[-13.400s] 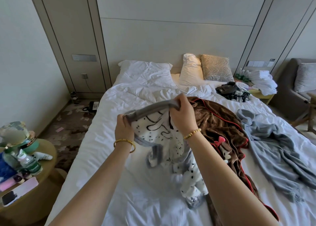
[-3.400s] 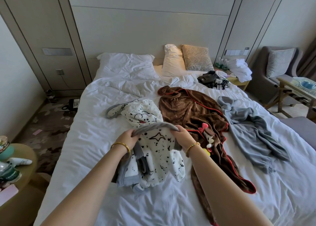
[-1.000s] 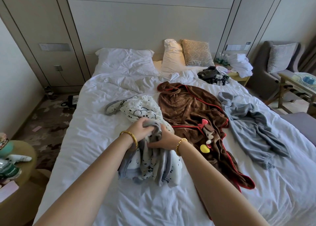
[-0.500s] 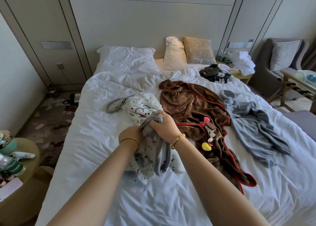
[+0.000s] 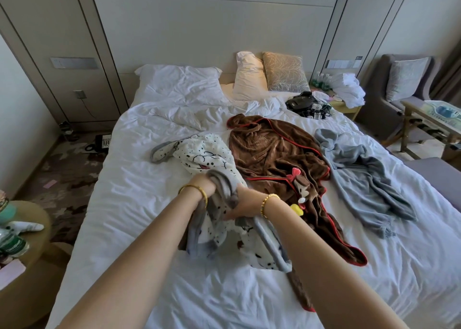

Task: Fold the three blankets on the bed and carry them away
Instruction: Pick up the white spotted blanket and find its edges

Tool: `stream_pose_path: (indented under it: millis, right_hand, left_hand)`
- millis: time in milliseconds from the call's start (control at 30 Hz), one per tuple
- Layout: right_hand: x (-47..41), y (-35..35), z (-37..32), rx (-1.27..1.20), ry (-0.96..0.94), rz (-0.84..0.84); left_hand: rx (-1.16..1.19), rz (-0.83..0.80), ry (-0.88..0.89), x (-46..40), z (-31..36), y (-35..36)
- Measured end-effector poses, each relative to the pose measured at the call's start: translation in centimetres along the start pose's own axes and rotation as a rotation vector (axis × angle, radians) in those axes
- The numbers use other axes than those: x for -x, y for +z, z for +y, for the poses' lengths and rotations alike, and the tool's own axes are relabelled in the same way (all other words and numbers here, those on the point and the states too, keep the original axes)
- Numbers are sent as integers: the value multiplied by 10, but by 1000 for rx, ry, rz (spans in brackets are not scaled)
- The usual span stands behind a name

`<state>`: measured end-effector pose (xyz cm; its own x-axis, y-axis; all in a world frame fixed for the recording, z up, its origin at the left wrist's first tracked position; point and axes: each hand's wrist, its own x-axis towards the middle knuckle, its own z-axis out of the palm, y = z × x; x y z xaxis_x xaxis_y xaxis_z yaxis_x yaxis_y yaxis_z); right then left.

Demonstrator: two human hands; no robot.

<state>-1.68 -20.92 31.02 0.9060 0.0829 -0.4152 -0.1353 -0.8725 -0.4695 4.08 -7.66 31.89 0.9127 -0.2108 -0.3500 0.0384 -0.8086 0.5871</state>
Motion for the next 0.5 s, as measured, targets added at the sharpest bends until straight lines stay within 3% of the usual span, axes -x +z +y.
stream_pose_path:
  millis: [100, 200, 300, 367, 500]
  right_hand:
    - [-9, 10, 5, 129, 93, 46]
    - [-16, 10, 20, 101, 132, 222]
    - [-12, 10, 27, -382, 215, 387]
    - [-8, 10, 22, -583, 175, 477]
    - [3, 10, -6, -989, 1, 444]
  left_hand:
    - [62, -89, 50, 6, 10, 2]
    - [168, -204, 133, 6, -4, -2]
    - [-23, -328, 198, 3, -18, -1]
    - [-185, -341, 270, 3, -21, 8]
    - [-449, -326, 297, 0, -33, 31]
